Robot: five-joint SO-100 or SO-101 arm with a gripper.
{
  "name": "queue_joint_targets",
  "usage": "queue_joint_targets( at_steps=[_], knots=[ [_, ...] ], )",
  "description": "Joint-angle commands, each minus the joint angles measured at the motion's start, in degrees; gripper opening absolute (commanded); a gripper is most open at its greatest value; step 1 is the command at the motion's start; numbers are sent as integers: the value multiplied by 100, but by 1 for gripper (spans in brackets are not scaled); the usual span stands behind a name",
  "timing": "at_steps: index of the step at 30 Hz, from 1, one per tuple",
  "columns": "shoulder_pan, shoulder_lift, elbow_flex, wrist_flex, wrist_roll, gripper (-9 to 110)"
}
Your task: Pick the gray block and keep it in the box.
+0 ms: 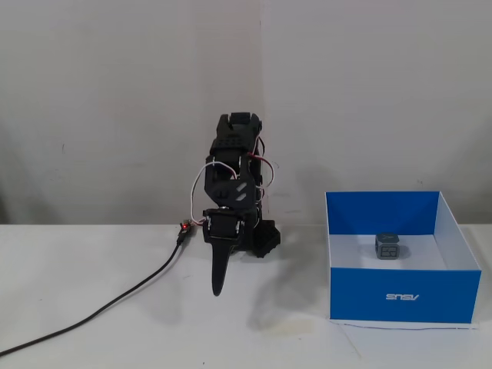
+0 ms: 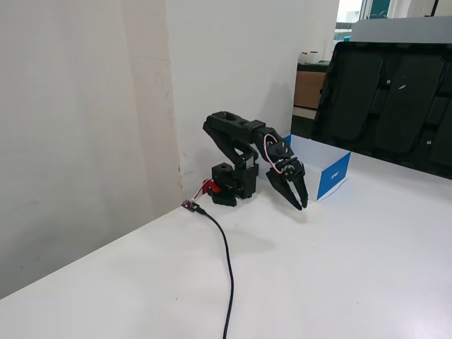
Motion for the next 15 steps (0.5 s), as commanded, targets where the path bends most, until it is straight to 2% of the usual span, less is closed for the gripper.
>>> queue_joint_targets(
  at_steps=[1,6,13,15],
  knots=[
    [132,1055,492,-167,79,0],
    [141,2435,1327,158,79,0],
    [114,4597,2074,1362,18,0],
    [132,4729,2074,1573,0,0]
  ],
)
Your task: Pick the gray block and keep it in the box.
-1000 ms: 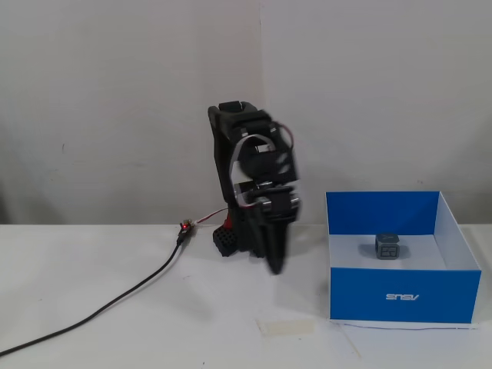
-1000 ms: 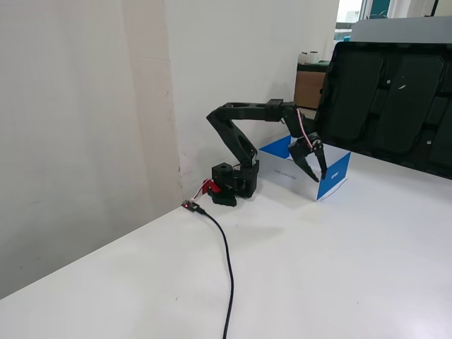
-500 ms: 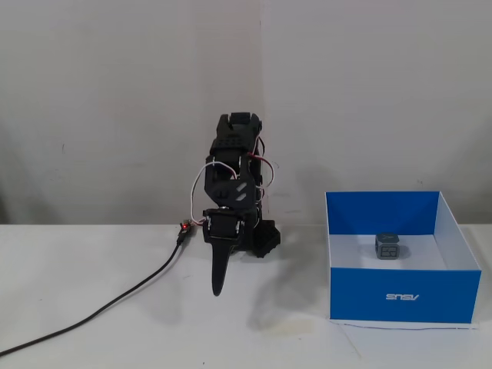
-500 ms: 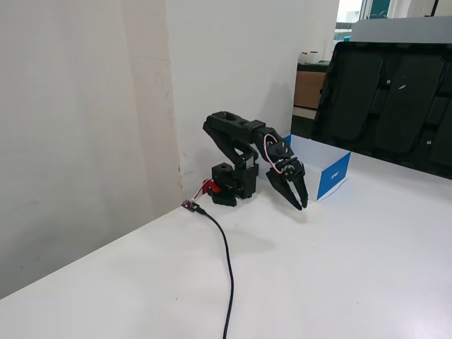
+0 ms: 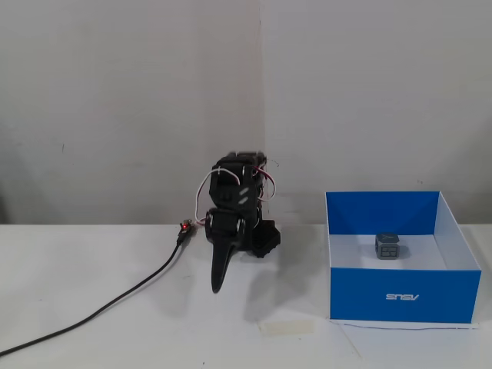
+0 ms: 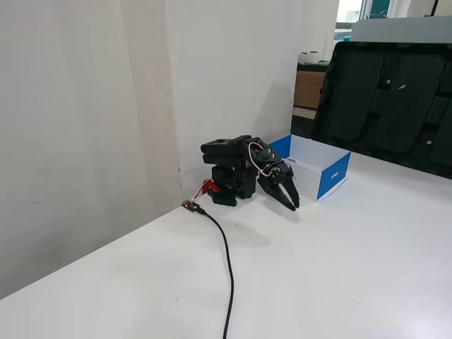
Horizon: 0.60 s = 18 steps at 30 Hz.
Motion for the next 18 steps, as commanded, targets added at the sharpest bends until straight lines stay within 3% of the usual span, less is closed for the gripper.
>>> queue_joint_targets(
  at_steps=[1,18],
  knots=[
    [35,747,105,439,-44,0],
    [167,747,79,606,35,0]
  ],
)
